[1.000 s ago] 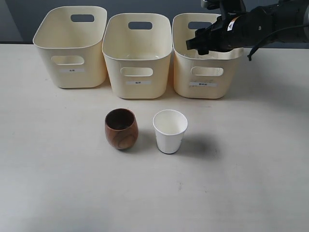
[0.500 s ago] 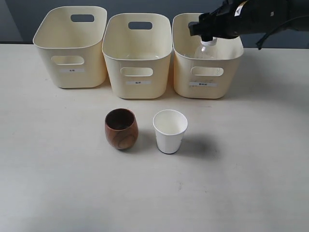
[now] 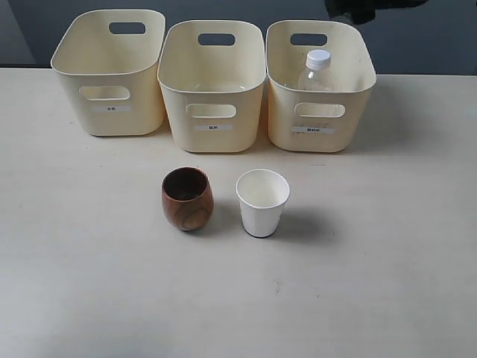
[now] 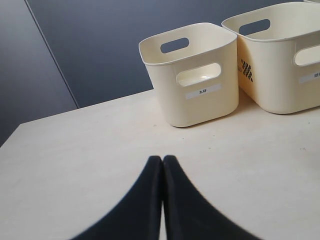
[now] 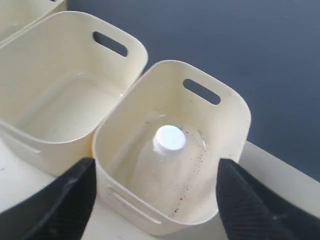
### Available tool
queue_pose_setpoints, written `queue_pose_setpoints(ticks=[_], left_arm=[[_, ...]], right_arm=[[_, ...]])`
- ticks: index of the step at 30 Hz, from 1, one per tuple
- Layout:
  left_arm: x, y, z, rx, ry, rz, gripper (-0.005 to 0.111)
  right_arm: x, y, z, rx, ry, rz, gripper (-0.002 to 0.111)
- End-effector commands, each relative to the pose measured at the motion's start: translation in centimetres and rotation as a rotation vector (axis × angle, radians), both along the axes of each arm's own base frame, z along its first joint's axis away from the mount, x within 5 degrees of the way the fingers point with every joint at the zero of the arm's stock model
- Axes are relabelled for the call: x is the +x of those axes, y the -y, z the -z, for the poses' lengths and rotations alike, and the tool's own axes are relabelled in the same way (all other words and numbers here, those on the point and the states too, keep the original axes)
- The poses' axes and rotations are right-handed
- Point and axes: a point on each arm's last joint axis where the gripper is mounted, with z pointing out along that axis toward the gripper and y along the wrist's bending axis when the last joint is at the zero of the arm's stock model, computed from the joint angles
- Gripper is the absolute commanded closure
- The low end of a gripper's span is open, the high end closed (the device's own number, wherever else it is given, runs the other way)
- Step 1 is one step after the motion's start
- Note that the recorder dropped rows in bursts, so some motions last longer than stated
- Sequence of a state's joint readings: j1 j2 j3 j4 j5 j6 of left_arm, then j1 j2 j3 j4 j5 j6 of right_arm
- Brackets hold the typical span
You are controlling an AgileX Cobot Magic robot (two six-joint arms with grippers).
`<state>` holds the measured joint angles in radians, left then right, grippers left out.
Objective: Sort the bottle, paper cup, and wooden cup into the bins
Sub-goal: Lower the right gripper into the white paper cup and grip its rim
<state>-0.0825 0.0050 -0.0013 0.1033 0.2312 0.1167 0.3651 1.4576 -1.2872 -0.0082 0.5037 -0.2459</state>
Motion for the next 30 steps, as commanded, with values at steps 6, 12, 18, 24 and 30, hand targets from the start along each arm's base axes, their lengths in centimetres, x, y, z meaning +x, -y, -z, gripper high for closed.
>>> queue_pose_setpoints(ticks=[6, 12, 18, 24, 30], left_arm=[[0.0, 0.0, 0.0, 0.000, 0.010, -0.003, 0.107], [0.0, 0.0, 0.0, 0.000, 0.010, -0.003, 0.107], [0.0, 0.0, 0.0, 0.000, 0.010, -0.003, 0.107], [0.0, 0.0, 0.0, 0.000, 0.010, -0.003, 0.107], [0.0, 0.0, 0.0, 0.000, 0.010, -0.003, 0.107]], right_arm=[[-7.0, -4.2, -1.4, -0.096, -0.185, -0.375, 0.043], [-8.2, -6.3, 0.8, -0.165, -0.397, -0.481, 0.043], [-7.6, -7.8, 2.9, -0.152, -0.507, -0.533, 0.043], [-6.4, -8.8, 5.0, -0.153, -0.551, -0.536, 0.043], [-4.9, -9.8, 7.2, -0.158, -0.557, -0.529, 0.043]])
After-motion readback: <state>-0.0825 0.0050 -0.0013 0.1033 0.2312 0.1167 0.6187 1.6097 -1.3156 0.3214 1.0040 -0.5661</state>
